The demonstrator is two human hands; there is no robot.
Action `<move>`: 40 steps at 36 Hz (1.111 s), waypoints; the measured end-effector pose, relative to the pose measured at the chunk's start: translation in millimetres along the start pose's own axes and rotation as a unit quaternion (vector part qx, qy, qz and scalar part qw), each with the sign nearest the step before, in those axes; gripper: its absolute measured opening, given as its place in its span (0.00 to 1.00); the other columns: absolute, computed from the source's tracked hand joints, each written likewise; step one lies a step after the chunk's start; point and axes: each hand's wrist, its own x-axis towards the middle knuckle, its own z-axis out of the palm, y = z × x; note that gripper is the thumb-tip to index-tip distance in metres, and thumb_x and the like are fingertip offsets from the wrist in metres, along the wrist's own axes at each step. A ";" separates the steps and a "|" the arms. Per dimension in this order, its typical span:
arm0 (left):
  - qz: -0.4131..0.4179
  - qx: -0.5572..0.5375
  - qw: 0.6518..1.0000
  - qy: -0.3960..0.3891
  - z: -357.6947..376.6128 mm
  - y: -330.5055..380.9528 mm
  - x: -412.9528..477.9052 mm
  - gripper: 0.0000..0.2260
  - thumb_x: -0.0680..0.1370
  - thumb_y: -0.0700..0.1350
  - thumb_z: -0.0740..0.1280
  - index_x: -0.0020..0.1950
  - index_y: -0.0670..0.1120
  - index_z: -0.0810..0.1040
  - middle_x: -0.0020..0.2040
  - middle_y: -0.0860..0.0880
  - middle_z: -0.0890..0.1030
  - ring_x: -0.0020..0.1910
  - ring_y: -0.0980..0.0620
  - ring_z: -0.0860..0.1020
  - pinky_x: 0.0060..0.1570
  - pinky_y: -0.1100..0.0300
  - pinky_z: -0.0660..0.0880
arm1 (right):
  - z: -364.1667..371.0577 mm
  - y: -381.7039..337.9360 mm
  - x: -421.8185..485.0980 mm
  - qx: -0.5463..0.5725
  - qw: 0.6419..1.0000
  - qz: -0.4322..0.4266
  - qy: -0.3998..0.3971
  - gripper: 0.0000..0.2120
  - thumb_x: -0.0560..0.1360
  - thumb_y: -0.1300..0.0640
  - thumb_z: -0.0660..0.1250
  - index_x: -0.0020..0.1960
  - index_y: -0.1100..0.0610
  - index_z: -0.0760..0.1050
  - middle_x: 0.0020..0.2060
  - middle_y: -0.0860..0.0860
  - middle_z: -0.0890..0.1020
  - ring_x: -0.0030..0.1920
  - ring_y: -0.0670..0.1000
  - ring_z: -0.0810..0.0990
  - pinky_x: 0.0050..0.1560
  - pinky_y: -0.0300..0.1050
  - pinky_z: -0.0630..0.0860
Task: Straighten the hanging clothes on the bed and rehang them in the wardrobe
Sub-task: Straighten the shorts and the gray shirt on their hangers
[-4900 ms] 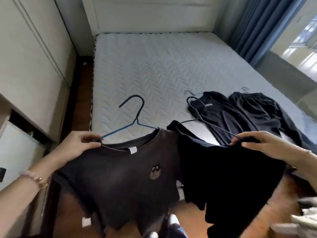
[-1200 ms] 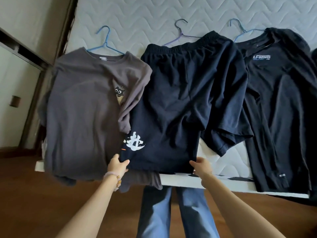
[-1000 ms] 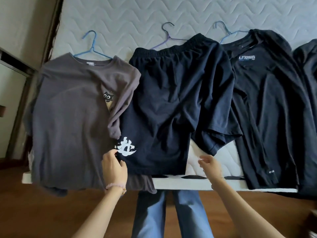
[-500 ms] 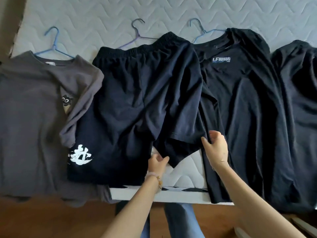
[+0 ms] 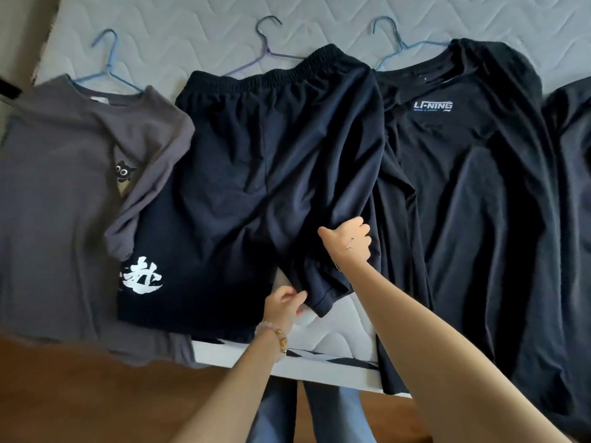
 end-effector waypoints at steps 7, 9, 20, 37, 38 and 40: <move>-0.043 -0.101 0.994 -0.024 -6.7 -0.9 0.5 0.10 0.75 0.34 0.65 0.35 0.41 0.69 0.38 0.44 0.76 0.40 0.48 0.77 0.52 0.52 0.77 | -41.7 37.9 14.7 0.186 0.982 -0.019 -0.029 0.07 0.66 0.53 0.65 0.36 0.57 0.76 0.33 0.53 0.78 0.39 0.55 0.77 0.43 0.48 0.75; -0.052 -0.146 0.987 -0.046 -10.7 1.5 -1.8 0.10 0.76 0.33 0.63 0.37 0.41 0.68 0.41 0.42 0.77 0.42 0.47 0.78 0.48 0.56 0.77 | -62.1 59.6 16.9 0.208 0.978 -0.021 -0.022 0.06 0.67 0.57 0.65 0.36 0.59 0.76 0.30 0.53 0.76 0.34 0.53 0.75 0.34 0.41 0.73; -0.022 -0.049 0.995 -0.085 -35.0 -23.6 -24.8 0.10 0.78 0.35 0.61 0.38 0.43 0.66 0.40 0.44 0.77 0.41 0.48 0.78 0.41 0.58 0.79 | -108.7 179.8 5.2 0.162 0.987 -0.004 0.005 0.05 0.72 0.60 0.68 0.39 0.60 0.80 0.36 0.57 0.80 0.39 0.52 0.76 0.42 0.50 0.73; -0.088 0.040 0.985 -0.146 -11.4 -73.1 -46.5 0.08 0.73 0.31 0.67 0.41 0.43 0.74 0.41 0.44 0.78 0.44 0.46 0.78 0.46 0.53 0.78 | -95.2 224.5 -13.7 0.100 0.983 0.074 0.132 0.12 0.73 0.58 0.68 0.54 0.61 0.81 0.48 0.62 0.83 0.52 0.62 0.79 0.53 0.50 0.73; -0.086 0.050 0.985 -0.143 -9.2 -71.8 -46.3 0.08 0.73 0.32 0.67 0.41 0.44 0.73 0.41 0.46 0.78 0.44 0.47 0.77 0.43 0.56 0.78 | -96.2 223.1 -13.5 0.091 0.985 0.075 0.129 0.12 0.73 0.58 0.68 0.55 0.61 0.81 0.48 0.62 0.82 0.52 0.63 0.79 0.53 0.50 0.73; -0.076 0.071 0.987 -0.126 -8.6 -69.1 -45.5 0.08 0.73 0.34 0.67 0.41 0.45 0.72 0.41 0.47 0.77 0.43 0.48 0.76 0.39 0.61 0.77 | -96.7 218.8 -14.7 0.064 0.987 0.080 0.120 0.12 0.73 0.58 0.67 0.56 0.60 0.80 0.50 0.62 0.82 0.53 0.64 0.79 0.54 0.51 0.73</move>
